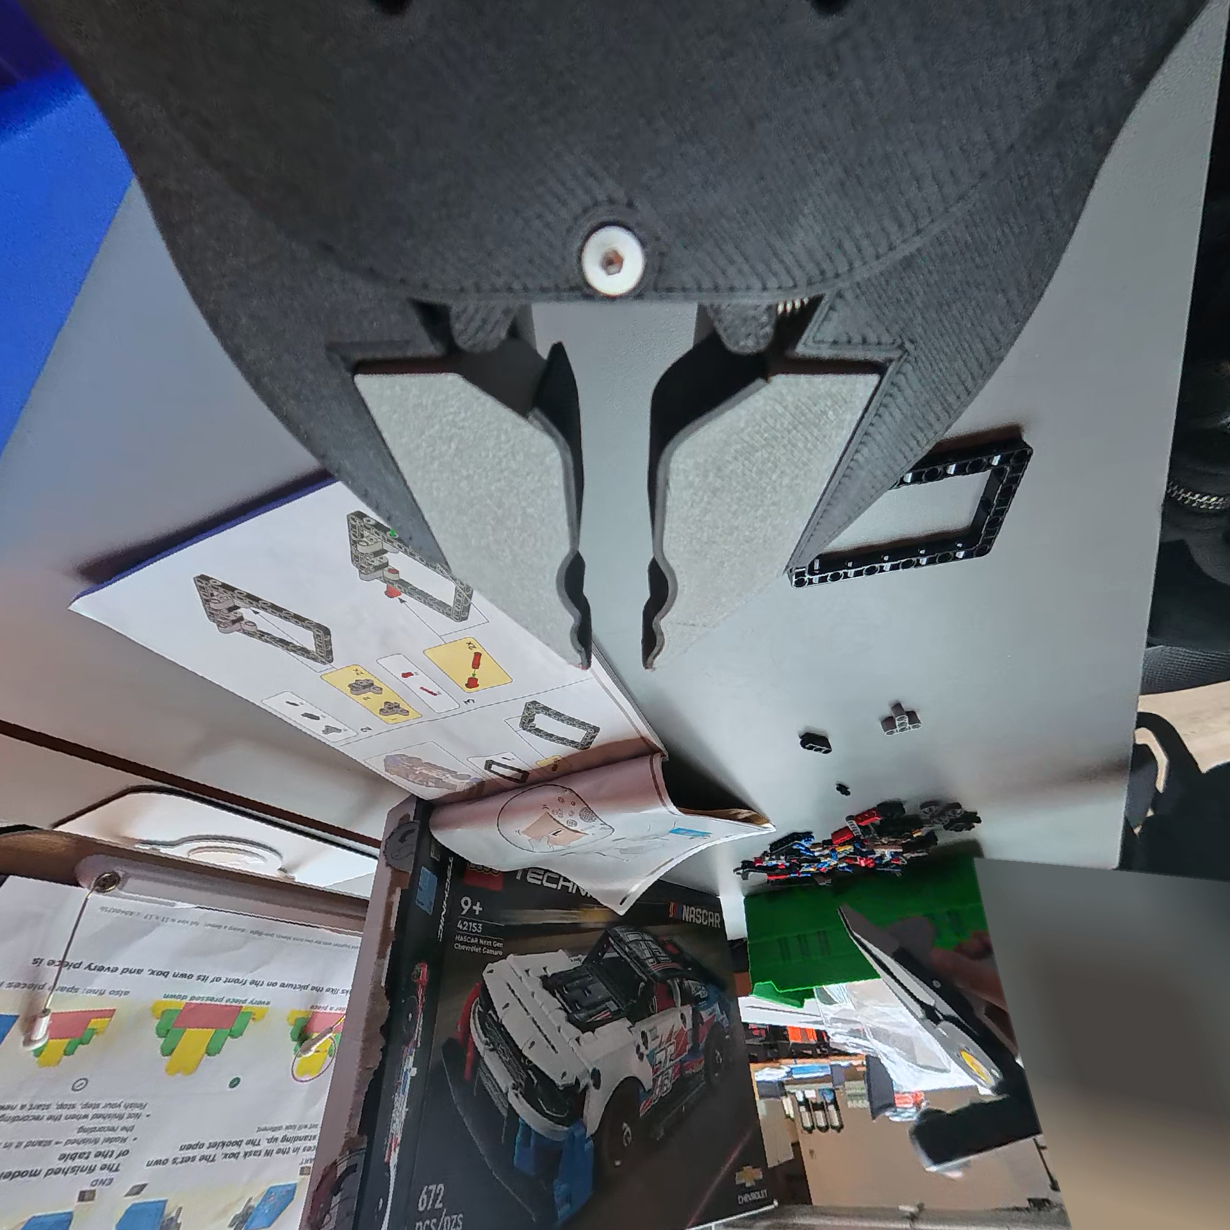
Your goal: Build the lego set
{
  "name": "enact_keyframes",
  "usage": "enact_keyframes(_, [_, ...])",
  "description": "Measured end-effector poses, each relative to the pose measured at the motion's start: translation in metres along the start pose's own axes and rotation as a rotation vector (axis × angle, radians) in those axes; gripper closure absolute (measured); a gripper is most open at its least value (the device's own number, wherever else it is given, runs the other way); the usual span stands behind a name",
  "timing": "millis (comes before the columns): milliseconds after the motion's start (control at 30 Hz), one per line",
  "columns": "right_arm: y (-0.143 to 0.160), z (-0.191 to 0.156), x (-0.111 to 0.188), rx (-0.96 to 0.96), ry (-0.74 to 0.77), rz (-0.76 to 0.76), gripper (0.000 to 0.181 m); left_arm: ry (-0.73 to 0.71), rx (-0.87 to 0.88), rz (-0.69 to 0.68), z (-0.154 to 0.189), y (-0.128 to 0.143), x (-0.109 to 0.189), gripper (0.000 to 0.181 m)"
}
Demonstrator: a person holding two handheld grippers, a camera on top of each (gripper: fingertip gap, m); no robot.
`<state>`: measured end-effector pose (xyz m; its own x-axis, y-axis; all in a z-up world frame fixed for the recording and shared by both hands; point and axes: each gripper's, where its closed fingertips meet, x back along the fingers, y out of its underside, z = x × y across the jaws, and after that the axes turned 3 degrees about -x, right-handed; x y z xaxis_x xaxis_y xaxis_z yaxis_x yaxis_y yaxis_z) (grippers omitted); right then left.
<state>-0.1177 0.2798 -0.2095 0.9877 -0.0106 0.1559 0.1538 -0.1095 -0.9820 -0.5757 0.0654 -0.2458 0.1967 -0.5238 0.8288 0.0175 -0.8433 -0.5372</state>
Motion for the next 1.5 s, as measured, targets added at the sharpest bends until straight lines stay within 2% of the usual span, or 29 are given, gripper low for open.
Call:
enact_keyframes(300, [0.0, 0.0, 0.0, 0.002, 0.001, 0.003, 0.17, 0.108, 0.035, -0.033, 0.011, -0.012, -0.024, 0.172])
enact_keyframes(633, [-0.001, -0.001, 0.001, 0.006, -0.002, 0.007, 0.17, 0.11, 0.067, -0.116, 0.006, -0.005, -0.042, 0.173])
enact_keyframes(1500, [-0.002, -0.002, 0.001, 0.015, -0.005, 0.013, 0.171, 0.141, 0.098, -0.147, 0.009, -0.003, -0.044, 0.175])
